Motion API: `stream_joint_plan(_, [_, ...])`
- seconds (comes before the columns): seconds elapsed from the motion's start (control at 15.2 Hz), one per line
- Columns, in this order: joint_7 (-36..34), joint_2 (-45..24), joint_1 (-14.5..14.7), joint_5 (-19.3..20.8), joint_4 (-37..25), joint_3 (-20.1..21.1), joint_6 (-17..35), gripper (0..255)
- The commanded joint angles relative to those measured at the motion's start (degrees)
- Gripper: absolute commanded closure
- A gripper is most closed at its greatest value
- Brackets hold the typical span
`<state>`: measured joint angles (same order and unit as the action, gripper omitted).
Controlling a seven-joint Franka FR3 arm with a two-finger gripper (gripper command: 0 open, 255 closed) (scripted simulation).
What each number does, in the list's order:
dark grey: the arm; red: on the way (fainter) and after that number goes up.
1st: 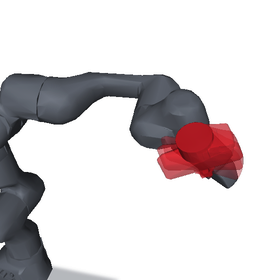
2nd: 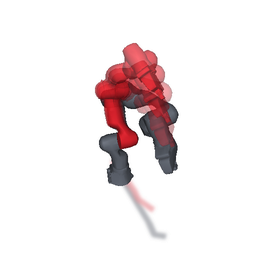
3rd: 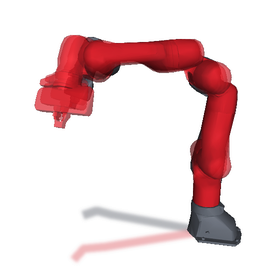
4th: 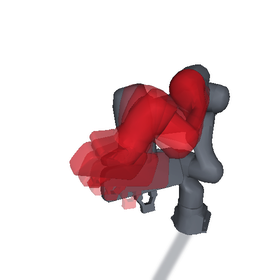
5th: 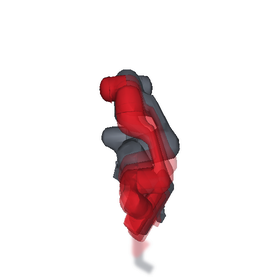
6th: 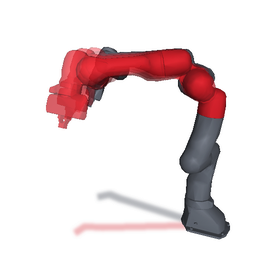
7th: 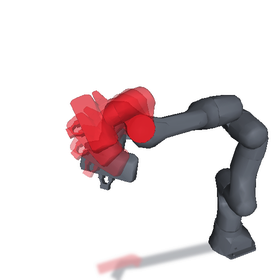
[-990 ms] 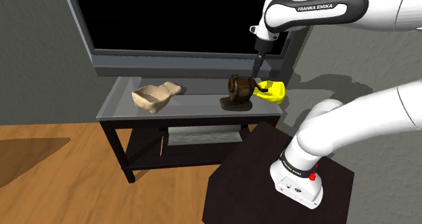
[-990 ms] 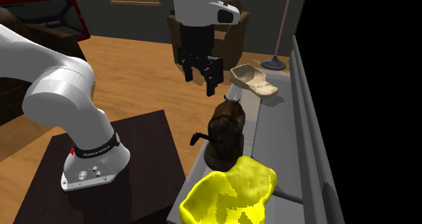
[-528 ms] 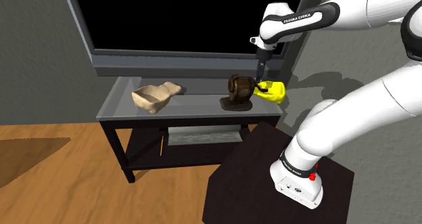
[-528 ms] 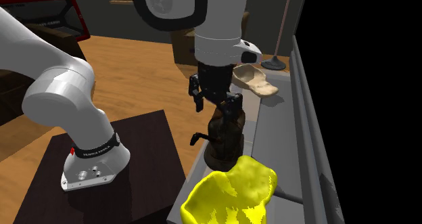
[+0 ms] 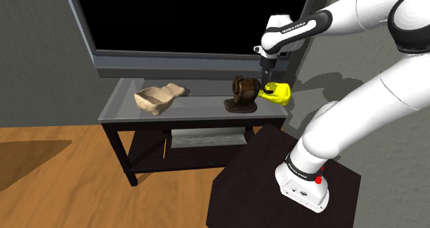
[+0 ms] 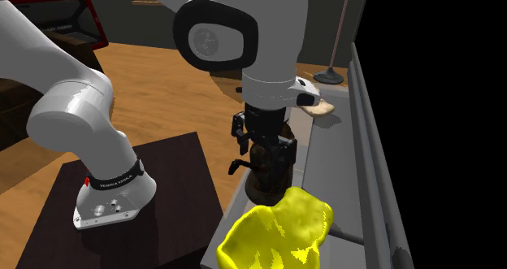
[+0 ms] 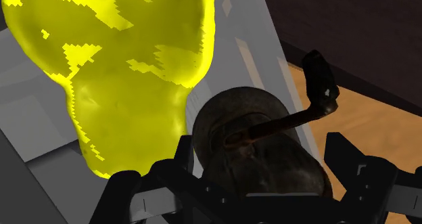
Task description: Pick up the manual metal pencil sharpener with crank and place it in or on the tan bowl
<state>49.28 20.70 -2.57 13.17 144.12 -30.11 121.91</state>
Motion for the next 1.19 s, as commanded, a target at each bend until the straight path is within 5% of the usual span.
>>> stream_joint_plan(0.0, [0.28, -1.17, 0.06, -0.07, 1.23, -0.56, 2.4, 0])
stream_joint_plan(0.53, [0.28, -1.17, 0.06, -0.07, 1.23, -0.55, 2.39, 0])
stream_joint_plan(0.59, [0.28, -1.17, 0.06, -0.07, 1.23, -0.55, 2.39, 255])
stream_joint_plan(1.12, [0.3, -1.18, 0.06, -0.07, 1.22, -0.56, 2.4, 255])
